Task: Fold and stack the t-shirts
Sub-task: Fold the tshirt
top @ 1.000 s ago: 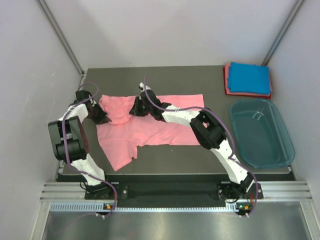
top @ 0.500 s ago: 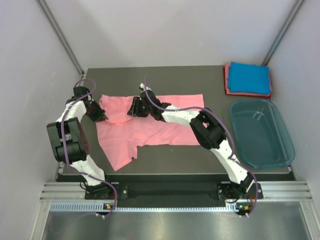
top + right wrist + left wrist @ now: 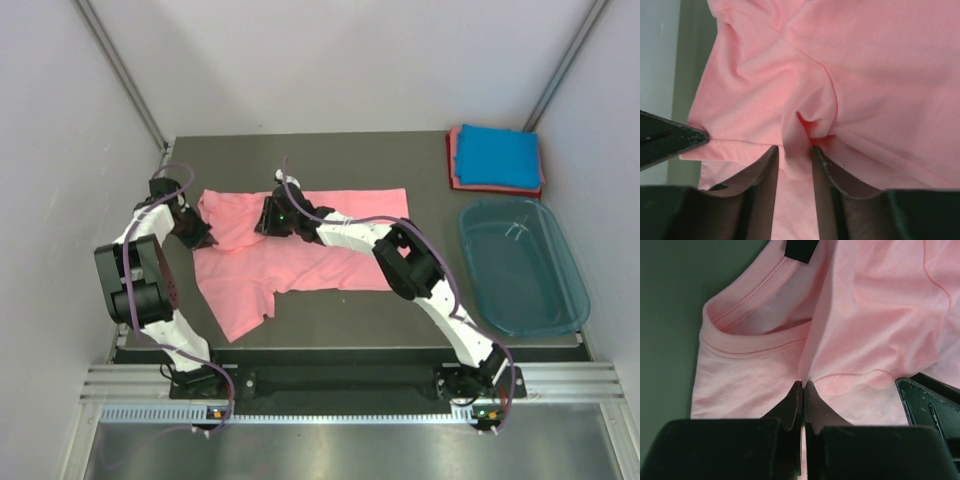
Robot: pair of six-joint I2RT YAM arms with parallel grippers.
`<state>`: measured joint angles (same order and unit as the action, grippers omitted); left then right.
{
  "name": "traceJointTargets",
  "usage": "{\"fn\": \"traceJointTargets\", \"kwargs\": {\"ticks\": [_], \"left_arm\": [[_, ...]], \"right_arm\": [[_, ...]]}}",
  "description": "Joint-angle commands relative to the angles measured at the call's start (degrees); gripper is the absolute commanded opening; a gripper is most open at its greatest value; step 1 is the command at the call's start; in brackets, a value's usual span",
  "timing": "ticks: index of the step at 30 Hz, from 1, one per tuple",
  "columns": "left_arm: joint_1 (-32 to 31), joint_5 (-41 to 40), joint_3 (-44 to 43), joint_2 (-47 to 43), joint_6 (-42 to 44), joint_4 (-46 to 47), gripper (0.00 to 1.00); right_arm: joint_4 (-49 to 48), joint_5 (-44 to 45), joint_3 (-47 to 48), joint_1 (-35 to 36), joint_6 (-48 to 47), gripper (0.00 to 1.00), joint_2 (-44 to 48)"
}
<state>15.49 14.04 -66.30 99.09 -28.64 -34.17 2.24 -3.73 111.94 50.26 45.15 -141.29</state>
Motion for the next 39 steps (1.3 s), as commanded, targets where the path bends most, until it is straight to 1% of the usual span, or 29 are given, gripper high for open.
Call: {"fn": "traceJointTargets", "kwargs": {"ticks": [1, 2, 3, 5, 6, 12, 17, 22, 27, 28, 29, 33, 34, 35, 37, 38, 39], "left_arm": [[0.33, -0.24, 0.39, -2.58, -0.36, 0.86, 0.00], [0.33, -0.16, 0.39, -2.58, -0.45, 0.78, 0.00], [0.42, -0.16, 0.04, -2.67, -0.54, 0.60, 0.00], [0.33, -0.51, -0.75, -3.28, -0.97, -0.19, 0.00], [0.33, -0.94, -1.98, -3.72, -1.15, -0.71, 0.00], [0.33, -3.23, -6.20, -7.15, -2.73, -5.90, 0.00], [0.25, -3.32, -4.45, -8.20, -2.03, -8.89, 0.00], [0.25, -2.18, 0.38, -12.59, -2.21, -9.33, 0.00], [0.16, -1.56, 5.64, -14.10, -1.50, -10.30, 0.00], [0.07, -1.30, 6.62, -14.62, -1.33, -10.30, 0.00], [0.07, -1.30, 7.32, -14.80, -1.33, -10.30, 0.00], [0.07, -0.34, 11.18, -15.77, -2.20, -9.42, 0.01], [0.07, 0.19, 11.72, -15.77, -2.55, -9.16, 0.05], [0.07, 0.72, 12.16, -15.68, -2.82, -8.46, 0.15], [0.07, 2.04, 12.69, -15.16, -3.61, -7.75, 0.24], [0.16, 2.04, 12.43, -14.89, -3.79, -7.66, 0.27], [0.07, 1.78, 11.03, -14.63, -3.88, -7.75, 0.32]], "right_arm": [[0.31, 1.35, 3.20, 1.33, 0.03, 0.28, -0.65], [0.48, 1.35, 3.63, 1.24, -0.32, 0.25, -0.56], [0.92, 1.27, 3.98, 1.33, -0.58, 0.14, -0.56], [1.88, 1.18, 4.60, 1.24, -1.20, 0.02, -0.21], [1.98, 0.92, 4.52, 1.07, -1.20, 0.00, 1.01], [2.42, -1.46, 1.80, 0.45, -2.17, 0.00, 7.42], [1.72, -4.88, -4.96, -0.34, -2.08, 0.00, 11.65], [-0.22, -7.17, -9.81, -0.78, -2.60, 0.00, 15.08], [-1.80, -8.75, -15.42, -0.86, -2.87, 0.00, 17.19], [-1.80, -8.84, -16.48, -0.78, -2.70, 0.00, 17.45], [-3.80, -8.93, -18.41, -0.86, -2.52, 0.00, 17.72], [-5.13, -9.63, -20.44, -0.87, -2.70, 0.00, 17.11], [-5.58, -10.59, -20.62, -0.87, -2.52, 0.00, 16.76], [-5.93, -11.12, -20.97, -0.87, -2.17, 0.00, 16.41], [-6.81, -11.91, -21.41, -0.87, -2.08, 0.06, 16.22], [-6.46, -11.83, -21.67, -0.87, -2.51, 0.09, 16.40], [-6.20, -11.57, -21.76, -1.04, -2.95, 0.18, 17.18]]}}
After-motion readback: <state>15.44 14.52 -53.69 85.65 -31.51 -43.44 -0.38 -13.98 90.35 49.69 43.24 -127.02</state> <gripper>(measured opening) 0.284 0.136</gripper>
